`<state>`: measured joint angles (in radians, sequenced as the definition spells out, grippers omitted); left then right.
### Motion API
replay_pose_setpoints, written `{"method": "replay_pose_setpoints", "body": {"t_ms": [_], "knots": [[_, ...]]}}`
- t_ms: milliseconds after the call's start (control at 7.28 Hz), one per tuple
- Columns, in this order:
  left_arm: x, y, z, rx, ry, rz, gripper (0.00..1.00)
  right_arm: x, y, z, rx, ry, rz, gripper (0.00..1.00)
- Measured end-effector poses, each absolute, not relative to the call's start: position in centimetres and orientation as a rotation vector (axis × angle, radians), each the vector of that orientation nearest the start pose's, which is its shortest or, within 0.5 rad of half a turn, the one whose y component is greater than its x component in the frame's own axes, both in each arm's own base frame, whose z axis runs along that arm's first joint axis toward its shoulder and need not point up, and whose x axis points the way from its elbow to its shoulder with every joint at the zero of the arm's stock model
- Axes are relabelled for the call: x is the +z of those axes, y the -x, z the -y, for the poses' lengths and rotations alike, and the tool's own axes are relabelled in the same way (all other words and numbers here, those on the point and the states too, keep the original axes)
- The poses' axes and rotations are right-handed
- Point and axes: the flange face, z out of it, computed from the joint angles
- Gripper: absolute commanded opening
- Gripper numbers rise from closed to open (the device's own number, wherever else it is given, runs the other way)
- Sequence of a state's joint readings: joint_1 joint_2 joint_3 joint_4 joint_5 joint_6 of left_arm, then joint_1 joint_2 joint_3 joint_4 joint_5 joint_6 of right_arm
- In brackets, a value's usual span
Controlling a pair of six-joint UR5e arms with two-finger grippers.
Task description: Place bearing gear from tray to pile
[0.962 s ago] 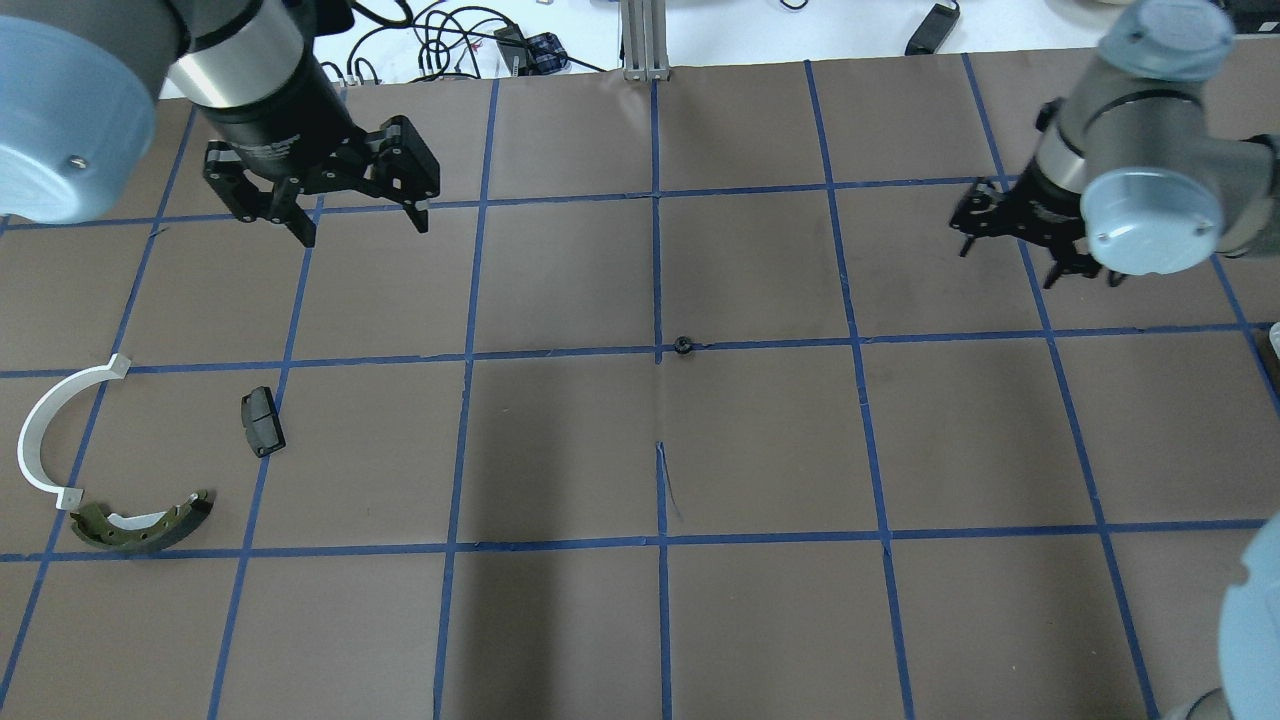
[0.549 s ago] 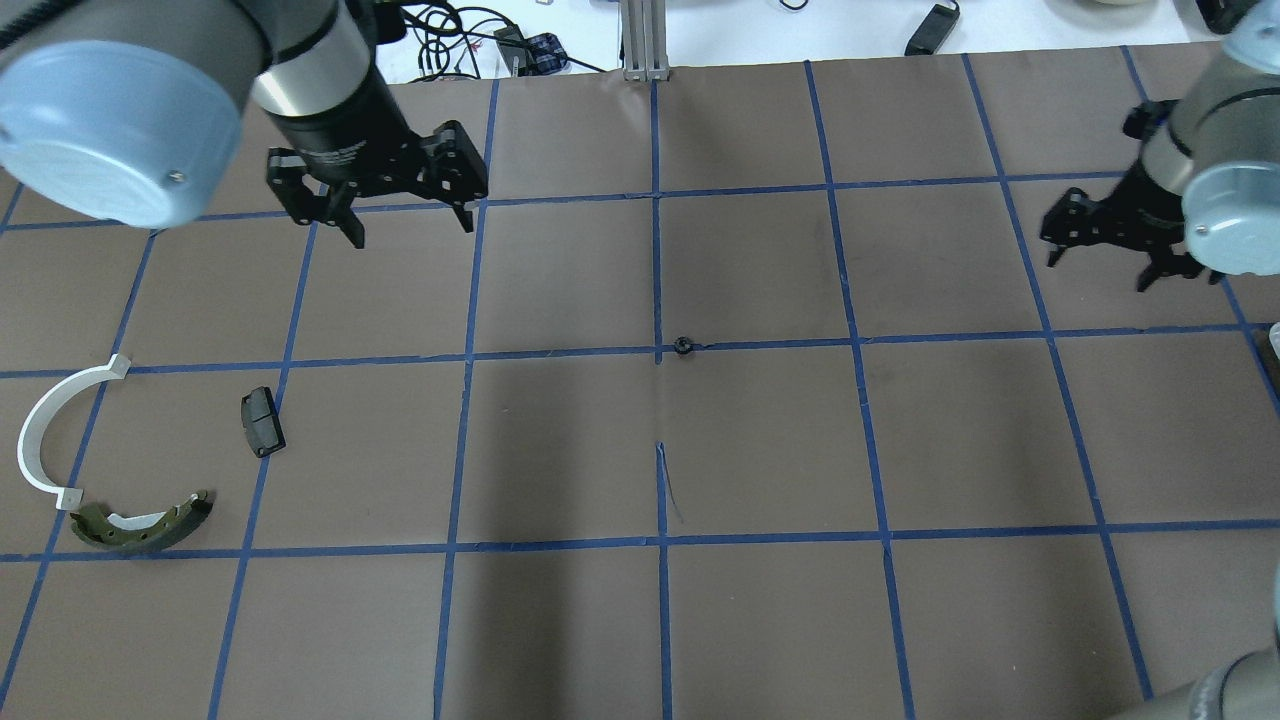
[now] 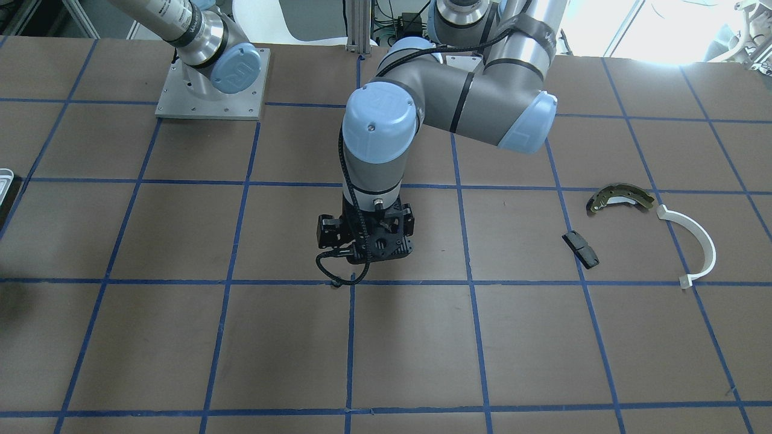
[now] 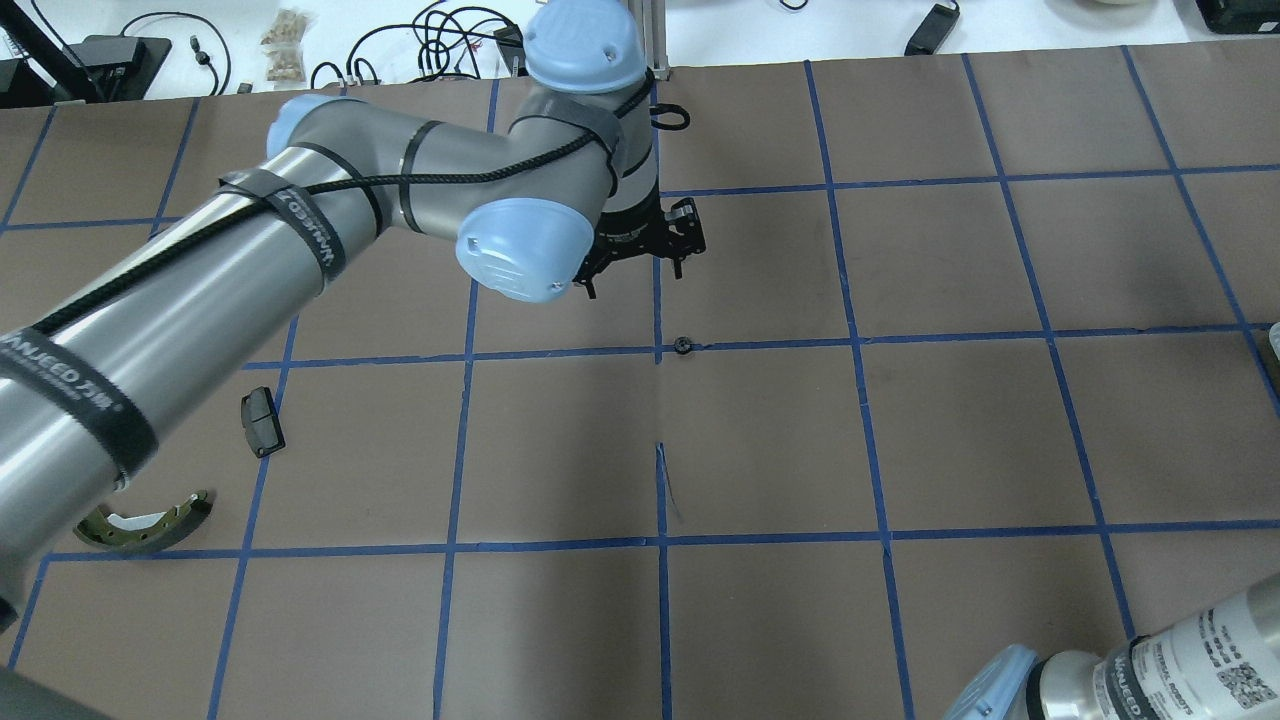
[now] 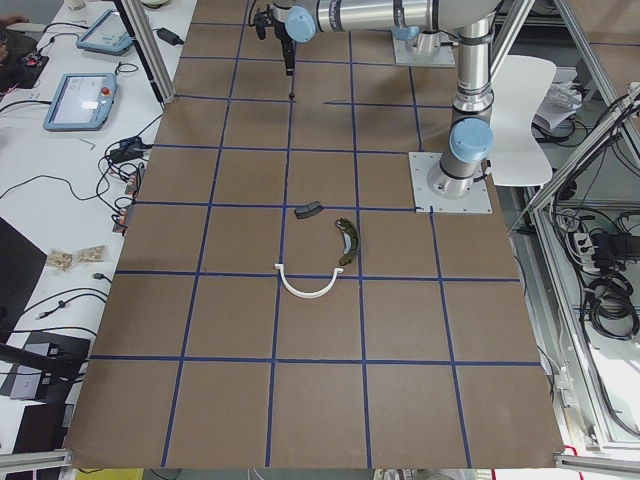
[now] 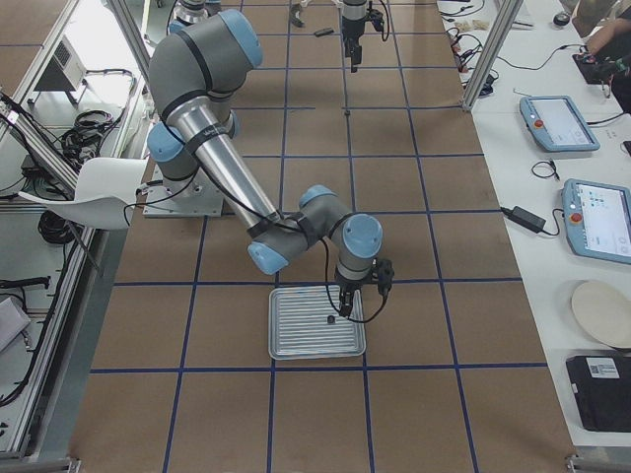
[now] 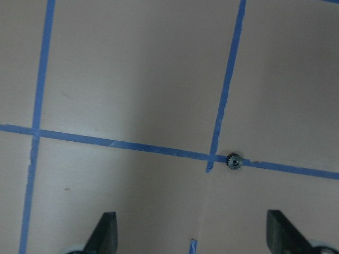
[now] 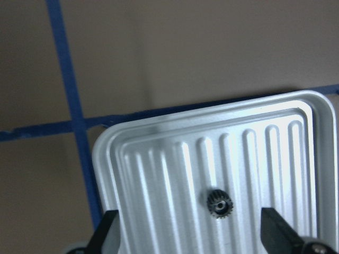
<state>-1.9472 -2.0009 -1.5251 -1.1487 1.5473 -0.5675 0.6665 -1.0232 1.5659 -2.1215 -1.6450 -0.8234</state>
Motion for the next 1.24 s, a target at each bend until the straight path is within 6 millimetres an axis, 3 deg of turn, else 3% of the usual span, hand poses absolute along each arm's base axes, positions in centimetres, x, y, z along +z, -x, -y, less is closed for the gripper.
{"method": "replay_pose_setpoints", "body": {"t_ms": [275, 412, 824, 962, 1099, 1236], "knots": [[26.8, 38.6, 54.8, -0.013, 0.31, -3.152, 1.0, 20.0, 45.4, 50.2, 0.108, -0.039, -3.172, 0.66], [25.0, 39.5, 54.8, -0.007, 0.311, -3.148, 1.0, 19.2, 45.7, 50.3, 0.111, -0.022, -3.168, 0.65], [20.5, 41.0, 55.1, -0.013, 0.298, -3.125, 0.95, 18.2, 45.7, 50.2, 0.133, 0.01, -3.16, 0.63], [19.5, 41.0, 55.3, -0.011, 0.291, -3.114, 0.94, 18.1, 45.7, 50.1, 0.141, 0.008, -3.159, 0.58], [18.6, 41.1, 55.4, -0.004, 0.286, -3.105, 0.83, 18.1, 45.7, 50.0, 0.15, 0.004, -3.159, 0.36], [18.0, 41.2, 55.3, 0.003, 0.281, -3.099, 0.62, 18.0, 45.7, 49.9, 0.159, 0.001, -3.159, 0.19]]}}
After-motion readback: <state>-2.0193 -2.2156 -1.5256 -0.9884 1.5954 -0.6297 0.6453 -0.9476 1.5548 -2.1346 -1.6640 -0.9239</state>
